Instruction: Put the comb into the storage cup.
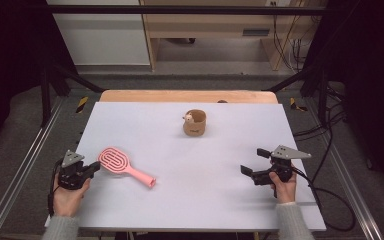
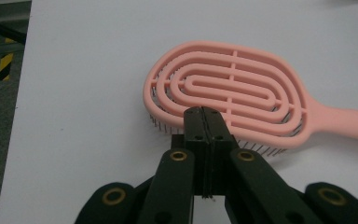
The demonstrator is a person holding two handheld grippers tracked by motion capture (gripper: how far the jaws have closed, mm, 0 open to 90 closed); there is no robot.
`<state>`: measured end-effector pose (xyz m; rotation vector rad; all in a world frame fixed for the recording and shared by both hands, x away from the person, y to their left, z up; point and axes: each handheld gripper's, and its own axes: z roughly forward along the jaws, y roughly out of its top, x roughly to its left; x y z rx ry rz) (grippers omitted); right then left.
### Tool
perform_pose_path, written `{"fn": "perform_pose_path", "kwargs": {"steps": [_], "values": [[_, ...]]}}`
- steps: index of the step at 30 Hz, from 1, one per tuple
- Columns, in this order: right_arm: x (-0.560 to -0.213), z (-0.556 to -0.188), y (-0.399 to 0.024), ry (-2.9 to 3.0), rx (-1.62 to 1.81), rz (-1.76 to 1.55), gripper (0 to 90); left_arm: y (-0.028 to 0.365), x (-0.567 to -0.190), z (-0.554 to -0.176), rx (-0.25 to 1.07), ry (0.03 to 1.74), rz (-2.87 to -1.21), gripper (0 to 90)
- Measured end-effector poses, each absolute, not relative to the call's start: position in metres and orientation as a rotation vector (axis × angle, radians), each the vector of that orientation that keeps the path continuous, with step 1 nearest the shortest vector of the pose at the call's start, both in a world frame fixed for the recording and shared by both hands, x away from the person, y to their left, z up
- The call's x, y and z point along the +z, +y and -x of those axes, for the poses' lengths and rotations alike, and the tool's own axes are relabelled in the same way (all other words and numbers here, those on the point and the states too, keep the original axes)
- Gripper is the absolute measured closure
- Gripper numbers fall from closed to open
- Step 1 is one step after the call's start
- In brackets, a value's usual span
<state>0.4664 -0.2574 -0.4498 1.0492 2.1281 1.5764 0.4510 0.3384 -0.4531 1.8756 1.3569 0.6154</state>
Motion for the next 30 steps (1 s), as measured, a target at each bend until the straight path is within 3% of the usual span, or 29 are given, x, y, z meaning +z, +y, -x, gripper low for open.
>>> {"fn": "perform_pose_path", "kwargs": {"steps": [30], "values": [[-0.45, -0.467, -0.258, 2.128, 1.571, -1.05, 0.3, 0.325, -0.462, -0.481, 0.614, 1.418, -1.836, 89.6]]}}
